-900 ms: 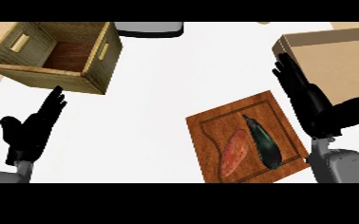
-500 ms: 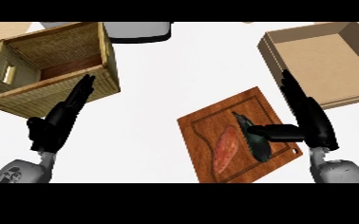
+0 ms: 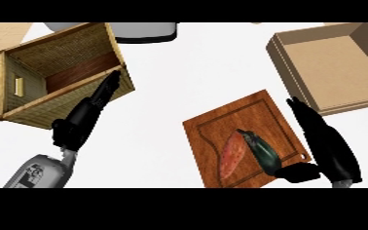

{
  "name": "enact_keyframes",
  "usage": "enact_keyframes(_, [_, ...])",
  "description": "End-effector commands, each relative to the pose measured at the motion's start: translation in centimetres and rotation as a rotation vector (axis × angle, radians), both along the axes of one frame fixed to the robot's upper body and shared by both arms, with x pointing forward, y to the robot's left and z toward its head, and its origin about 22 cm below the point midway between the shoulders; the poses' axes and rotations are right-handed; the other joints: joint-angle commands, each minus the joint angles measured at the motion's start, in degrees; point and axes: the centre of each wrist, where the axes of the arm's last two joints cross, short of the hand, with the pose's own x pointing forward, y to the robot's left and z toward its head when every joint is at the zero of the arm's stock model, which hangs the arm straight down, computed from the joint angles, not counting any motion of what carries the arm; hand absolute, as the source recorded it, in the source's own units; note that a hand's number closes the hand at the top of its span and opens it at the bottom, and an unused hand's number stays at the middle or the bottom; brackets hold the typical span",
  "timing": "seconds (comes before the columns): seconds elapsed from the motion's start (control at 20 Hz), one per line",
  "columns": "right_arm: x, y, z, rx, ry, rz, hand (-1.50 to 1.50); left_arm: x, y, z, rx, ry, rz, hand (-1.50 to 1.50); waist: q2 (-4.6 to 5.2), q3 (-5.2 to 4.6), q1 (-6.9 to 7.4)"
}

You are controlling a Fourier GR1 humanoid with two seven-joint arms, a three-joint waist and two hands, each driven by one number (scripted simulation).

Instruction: Pick the eggplant from the cutting board and place it in the cardboard box

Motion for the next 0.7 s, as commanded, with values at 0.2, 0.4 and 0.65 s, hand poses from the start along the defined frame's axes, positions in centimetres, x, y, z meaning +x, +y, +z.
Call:
enact_keyframes(0.2, [-3.4,5.1,9.2,-0.213,0.092,0.009,-1.50,0.5,-1.9,1.1,-0.018,-0.004,-0.043,0.00,0.26,0.13,1.25])
enact_keyframes(0.4, [-3.4,6.7,11.4,-0.171,0.262,0.030,-1.50,1.0,-1.9,1.5,-0.009,-0.014,-0.049,0.00,0.60,0.20,1.91])
enact_keyframes(0.65, [-1.5,8.2,13.1,-0.124,0.365,-0.003,-1.50,1.6,-2.7,1.4,0.001,-0.005,-0.056,0.00,0.81,0.22,2.57])
